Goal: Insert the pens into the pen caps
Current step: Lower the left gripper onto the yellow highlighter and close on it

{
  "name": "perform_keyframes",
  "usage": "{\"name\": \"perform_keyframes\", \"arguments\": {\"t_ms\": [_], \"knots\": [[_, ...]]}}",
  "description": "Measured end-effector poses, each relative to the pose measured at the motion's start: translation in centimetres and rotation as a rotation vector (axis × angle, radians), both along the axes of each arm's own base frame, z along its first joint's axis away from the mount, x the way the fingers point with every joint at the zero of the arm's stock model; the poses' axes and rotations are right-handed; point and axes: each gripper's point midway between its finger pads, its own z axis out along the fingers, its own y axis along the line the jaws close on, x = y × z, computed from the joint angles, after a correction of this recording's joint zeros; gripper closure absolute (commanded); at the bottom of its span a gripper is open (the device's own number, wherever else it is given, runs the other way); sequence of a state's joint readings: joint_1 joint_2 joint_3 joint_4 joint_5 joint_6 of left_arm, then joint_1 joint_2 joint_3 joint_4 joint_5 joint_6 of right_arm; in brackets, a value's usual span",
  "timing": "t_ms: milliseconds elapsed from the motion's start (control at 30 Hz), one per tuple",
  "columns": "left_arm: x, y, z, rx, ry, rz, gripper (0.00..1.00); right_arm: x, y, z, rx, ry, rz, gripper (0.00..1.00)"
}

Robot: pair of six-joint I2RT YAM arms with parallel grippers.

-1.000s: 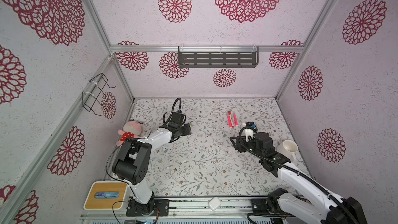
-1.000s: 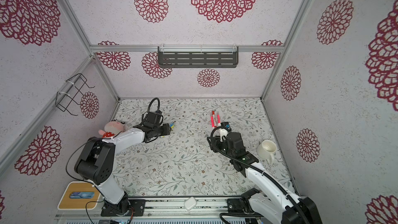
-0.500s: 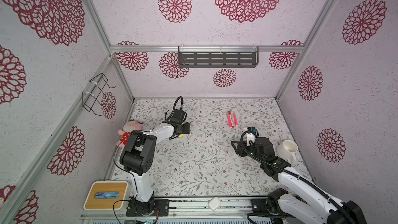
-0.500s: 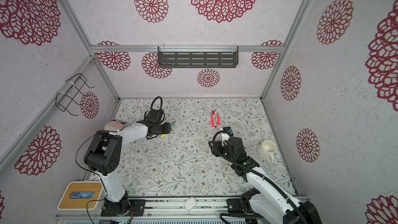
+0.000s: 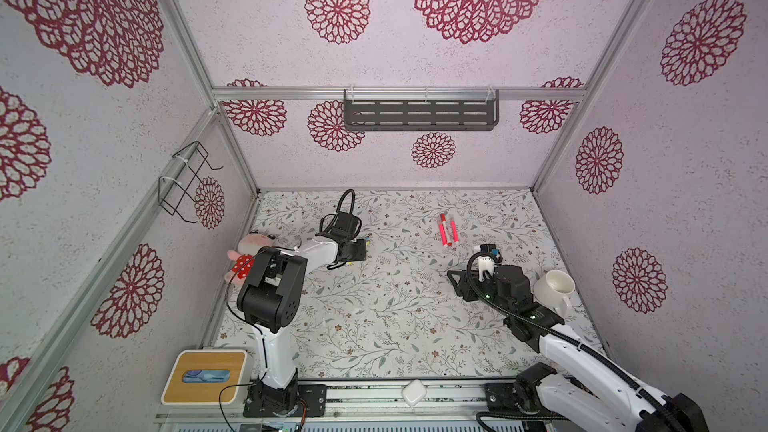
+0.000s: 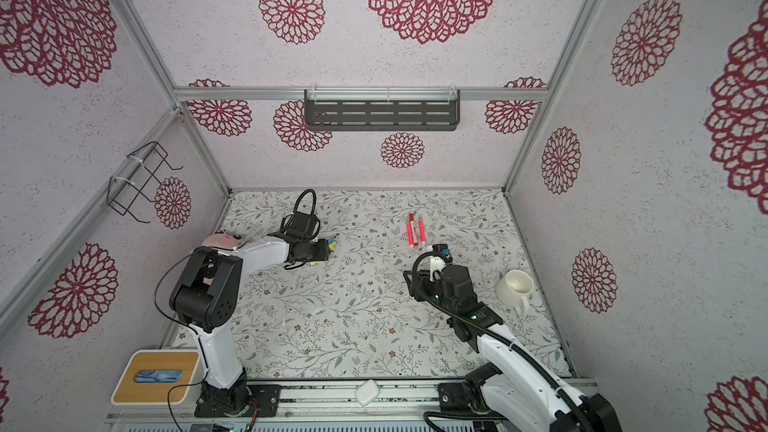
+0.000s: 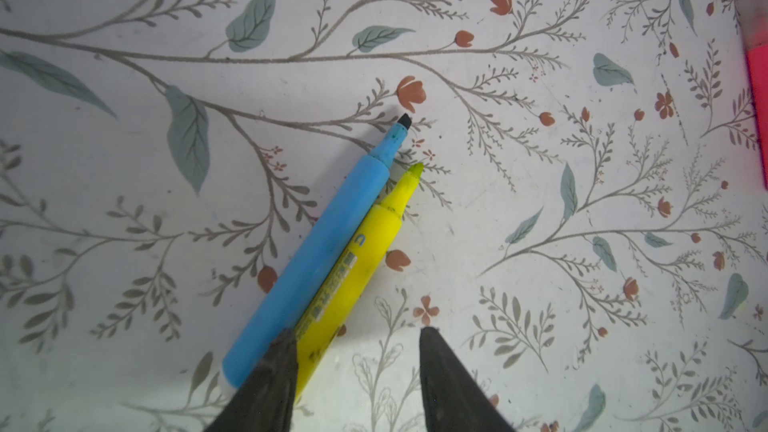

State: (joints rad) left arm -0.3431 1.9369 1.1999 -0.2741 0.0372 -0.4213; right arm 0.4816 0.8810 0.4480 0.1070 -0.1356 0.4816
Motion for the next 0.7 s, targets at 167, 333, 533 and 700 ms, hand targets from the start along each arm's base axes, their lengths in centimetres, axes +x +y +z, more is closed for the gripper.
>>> {"name": "perform_keyframes", "arguments": {"t_ms": [167, 333, 533, 700], "knots": [[-0.2, -0.4, -1.5, 0.016, 0.03, -0.014, 0.53, -0.2, -0.2, 1.1, 0.022, -0.026, -0.008, 0.43], [-0.6, -1.6, -1.5, 0.032, 0.029, -0.045, 0.55, -0.2, -0.3, 1.2, 0.022, -0.029, -0.011, 0.43], [-1.6, -3.7, -1.7, 0.077, 0.04, -0.108, 0.68, -0.2, -0.3, 1.1, 0.026, -0.024, -0.016, 0.43], [-2.1, -5.3, -1.9, 0.128, 0.038, -0.16, 0.82, -0.2, -0.4, 1.1, 0.023, -0.024, -0.02, 0.43]]}}
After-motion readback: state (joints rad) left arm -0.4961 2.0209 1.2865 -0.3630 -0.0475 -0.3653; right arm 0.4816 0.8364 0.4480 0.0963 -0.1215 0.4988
